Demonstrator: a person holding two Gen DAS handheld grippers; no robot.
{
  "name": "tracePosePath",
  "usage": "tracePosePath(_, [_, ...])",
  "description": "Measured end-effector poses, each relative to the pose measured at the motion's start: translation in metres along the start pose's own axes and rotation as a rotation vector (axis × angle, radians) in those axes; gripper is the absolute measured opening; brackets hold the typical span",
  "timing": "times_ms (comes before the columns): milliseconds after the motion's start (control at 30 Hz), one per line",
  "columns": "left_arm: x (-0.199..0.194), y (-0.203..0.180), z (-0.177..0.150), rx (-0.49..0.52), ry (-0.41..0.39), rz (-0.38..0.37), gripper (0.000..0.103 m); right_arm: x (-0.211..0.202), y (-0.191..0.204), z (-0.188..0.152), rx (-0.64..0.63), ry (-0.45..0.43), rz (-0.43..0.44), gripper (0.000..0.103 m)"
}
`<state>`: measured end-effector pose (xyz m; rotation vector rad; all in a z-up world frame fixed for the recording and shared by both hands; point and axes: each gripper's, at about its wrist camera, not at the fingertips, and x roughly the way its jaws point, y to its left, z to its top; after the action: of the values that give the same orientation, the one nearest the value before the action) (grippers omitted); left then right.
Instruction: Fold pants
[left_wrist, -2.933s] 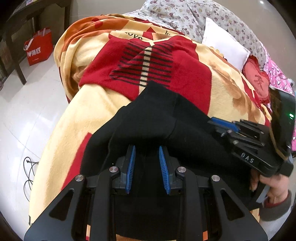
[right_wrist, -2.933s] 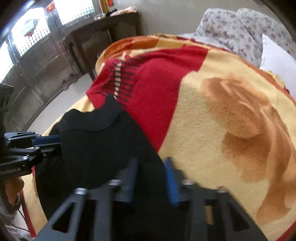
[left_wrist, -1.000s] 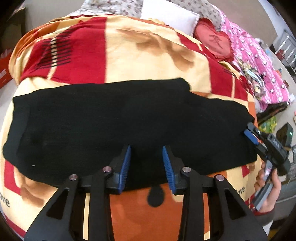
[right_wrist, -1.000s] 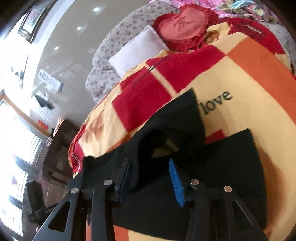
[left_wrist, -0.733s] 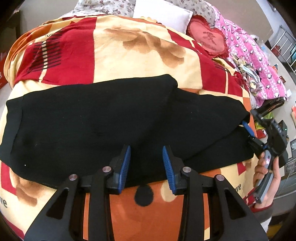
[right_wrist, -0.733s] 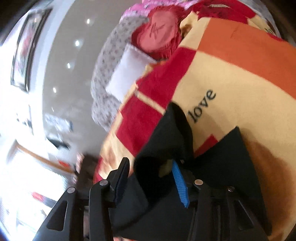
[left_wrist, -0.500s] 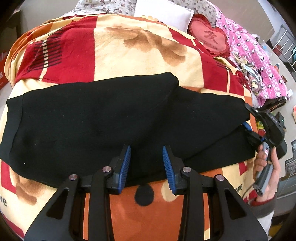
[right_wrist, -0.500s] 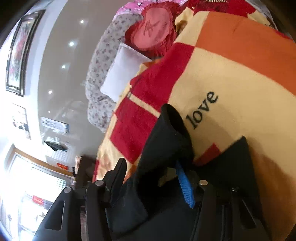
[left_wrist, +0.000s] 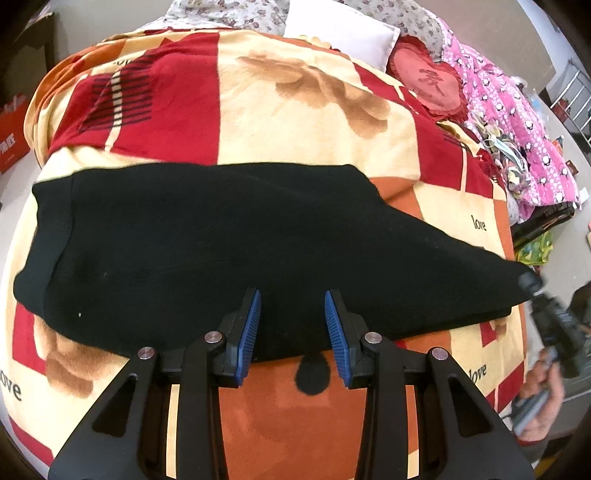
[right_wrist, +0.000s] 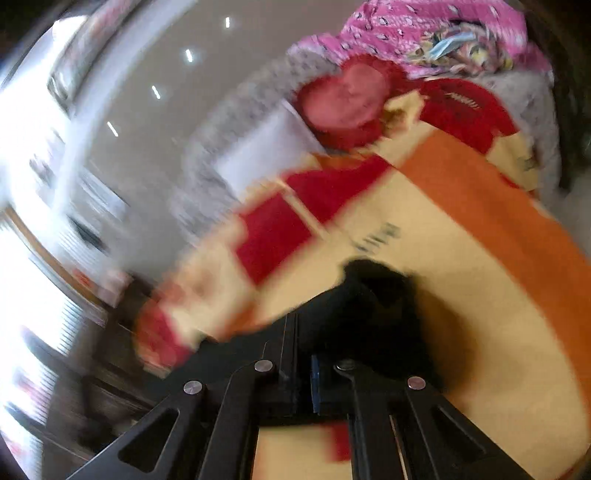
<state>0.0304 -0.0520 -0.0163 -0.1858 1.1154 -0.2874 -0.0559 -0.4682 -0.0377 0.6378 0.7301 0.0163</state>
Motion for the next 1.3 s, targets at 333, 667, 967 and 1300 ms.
tracePosePath(333, [-0.026,0.054,-0.008,-0.064,-0.039,0.097,0.034,-0.024,0.001,0.004,-0.072,-0.065,-0.274,0.020])
tracePosePath(667, [-0.041,0.130,-0.008,-0.245,-0.073,0.107,0.034,0.029,0.120,-0.032,-0.360,0.166,0.160,0.028])
tracePosePath(967, [-0.047,0.138,-0.014,-0.229,-0.086,0.062,0.034,0.104,0.203,-0.102,-0.665,0.356,0.182,0.028])
tracePosePath(1300, [-0.073,0.149,-0.017,-0.209,-0.139,0.111,0.050,0.109,0.209,-0.045,-0.574,0.253,0.193,0.044])
